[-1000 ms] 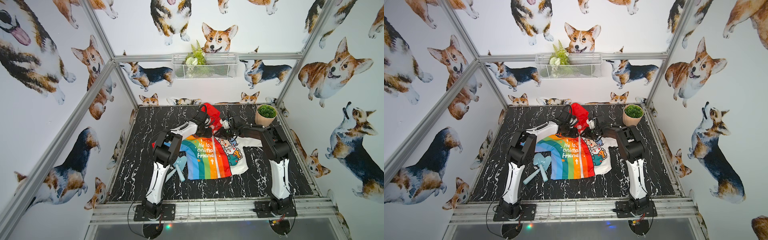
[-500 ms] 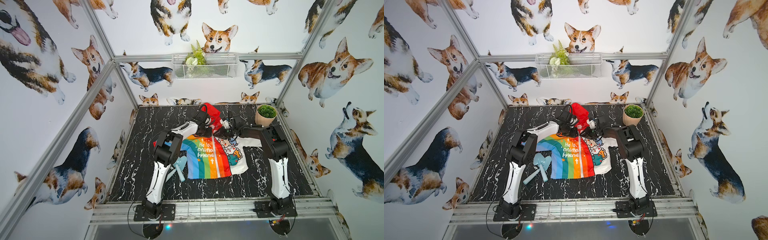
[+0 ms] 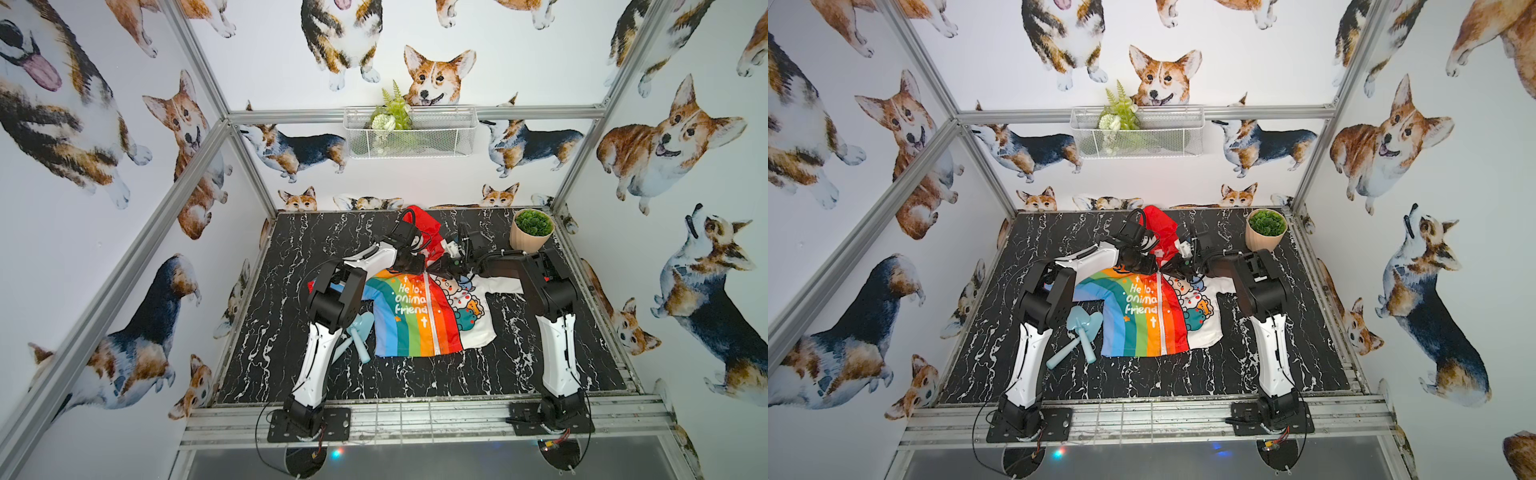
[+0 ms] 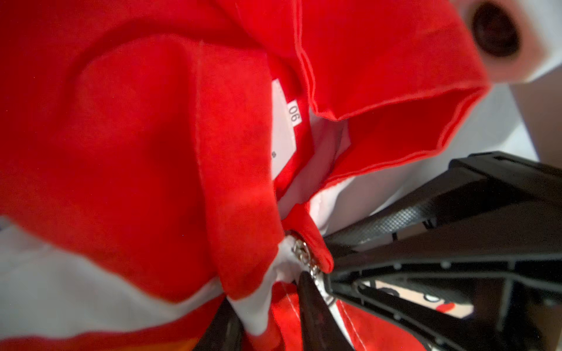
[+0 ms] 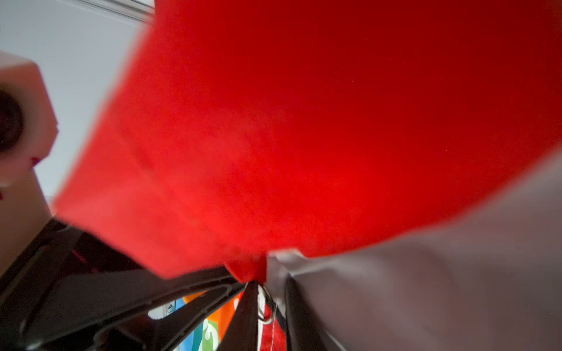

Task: Unzip the jacket
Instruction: Unzip the zipper on the jacket.

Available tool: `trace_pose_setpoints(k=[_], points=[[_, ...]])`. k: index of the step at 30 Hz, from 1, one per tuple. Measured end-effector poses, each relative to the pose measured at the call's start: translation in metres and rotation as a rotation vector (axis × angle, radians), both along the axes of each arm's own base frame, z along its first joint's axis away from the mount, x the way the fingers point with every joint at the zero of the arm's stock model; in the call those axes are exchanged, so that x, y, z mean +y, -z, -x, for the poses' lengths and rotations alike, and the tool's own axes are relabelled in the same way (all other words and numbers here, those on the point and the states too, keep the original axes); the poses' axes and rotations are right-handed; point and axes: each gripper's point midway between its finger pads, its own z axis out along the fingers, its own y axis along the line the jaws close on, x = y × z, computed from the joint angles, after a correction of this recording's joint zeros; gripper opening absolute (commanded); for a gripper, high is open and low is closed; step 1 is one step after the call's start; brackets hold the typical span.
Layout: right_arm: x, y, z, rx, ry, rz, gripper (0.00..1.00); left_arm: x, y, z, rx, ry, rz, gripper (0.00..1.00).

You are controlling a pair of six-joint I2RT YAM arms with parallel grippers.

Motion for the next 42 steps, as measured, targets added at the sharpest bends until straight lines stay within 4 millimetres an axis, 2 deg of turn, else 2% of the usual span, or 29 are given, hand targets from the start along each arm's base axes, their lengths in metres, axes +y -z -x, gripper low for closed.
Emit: trace_pose_setpoints(k=[9,26,42], points=[[-0.001,0.000,0.003,0.006,0.009,-0.013,0.14,-0.001,0.000,0.000,0.000,0.001,0.000,0.31],[0.001,-0.016,0.002,-0.038,0.008,-0.056,0.16,-0.004,0.001,-0.001,-0.001,0.006,0.002,0.31],[0.003,-0.008,-0.002,-0.029,0.007,-0.053,0.15,-0.004,0.001,-0.001,-0.003,0.009,0.002,0.30]])
